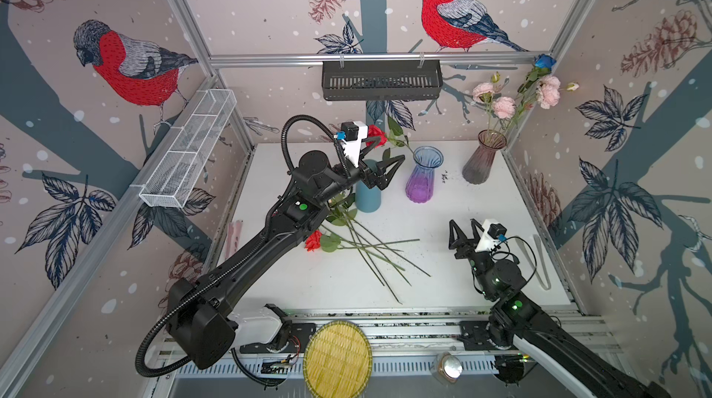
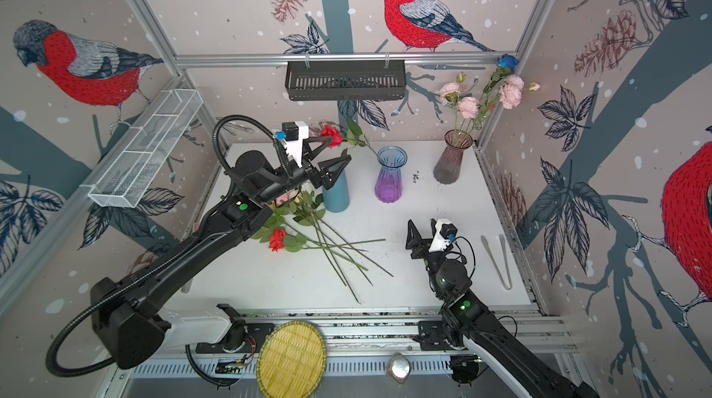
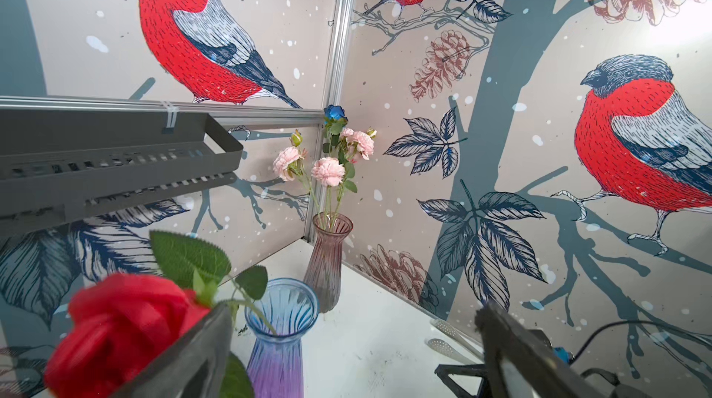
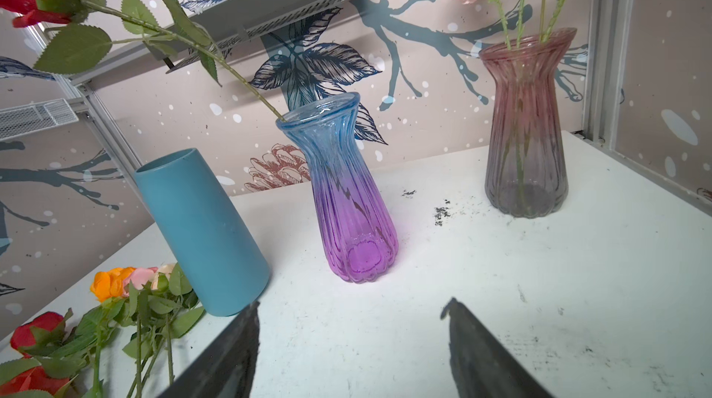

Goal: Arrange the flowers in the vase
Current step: 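Open the left gripper and move it back to the bunch while the right reaches there, then close the right gripper on a yellow rose stem in the bunch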

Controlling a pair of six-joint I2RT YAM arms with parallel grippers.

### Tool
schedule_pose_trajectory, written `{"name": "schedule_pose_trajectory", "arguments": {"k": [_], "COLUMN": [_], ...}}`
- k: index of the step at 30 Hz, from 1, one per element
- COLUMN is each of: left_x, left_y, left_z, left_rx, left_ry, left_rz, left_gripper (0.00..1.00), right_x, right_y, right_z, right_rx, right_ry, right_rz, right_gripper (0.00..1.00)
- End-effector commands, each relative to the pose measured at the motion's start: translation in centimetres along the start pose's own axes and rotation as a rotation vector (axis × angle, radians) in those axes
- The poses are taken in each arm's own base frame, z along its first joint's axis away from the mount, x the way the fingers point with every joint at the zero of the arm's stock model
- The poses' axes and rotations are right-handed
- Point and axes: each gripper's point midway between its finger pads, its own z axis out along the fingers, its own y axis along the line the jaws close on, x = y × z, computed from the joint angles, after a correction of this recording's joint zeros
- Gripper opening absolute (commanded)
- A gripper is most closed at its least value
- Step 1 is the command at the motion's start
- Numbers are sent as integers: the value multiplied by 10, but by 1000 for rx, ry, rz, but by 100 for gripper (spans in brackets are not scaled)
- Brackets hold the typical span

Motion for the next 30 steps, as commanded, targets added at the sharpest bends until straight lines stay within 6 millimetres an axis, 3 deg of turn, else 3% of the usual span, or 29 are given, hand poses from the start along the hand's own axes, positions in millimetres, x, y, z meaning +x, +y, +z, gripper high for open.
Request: {"name": "schedule_pose_trajectory", "arguments": {"k": [1, 5, 8, 14, 17, 21, 25, 30], "left_x": [-2, 34, 65, 118, 137, 161, 164, 151], "left_y": [2, 13, 28, 60, 70, 78, 81, 83], "left_z": [-16, -45, -74, -130, -133, -131, -133, -148], "left_rx": [-36, -114, -213, -420, -470, -493, -523, -614], "left_ry": [-64, -57, -88, -155, -92, -21, 11, -73], "left_rz": [41, 33, 1, -42, -16, -1, -17, -2], "left_gripper": [95, 94, 95, 95, 96, 97, 98, 98], "right_x": [20, 19, 34, 68, 82, 107, 126, 162], "right_y": [5, 28, 50, 137, 177, 209, 232, 256], "right_z": [-1, 6, 14, 23, 34, 49, 56, 57], "right_rx": [-53, -145, -203, -435, -551, -627, -704, -775], "right_ry": [33, 89, 197, 409, 528, 681, 789, 911], "right_rz": [-6, 7, 26, -83, -111, -151, -197, -305], "right_gripper": [76, 76, 76, 75, 74, 63, 53, 47]}}
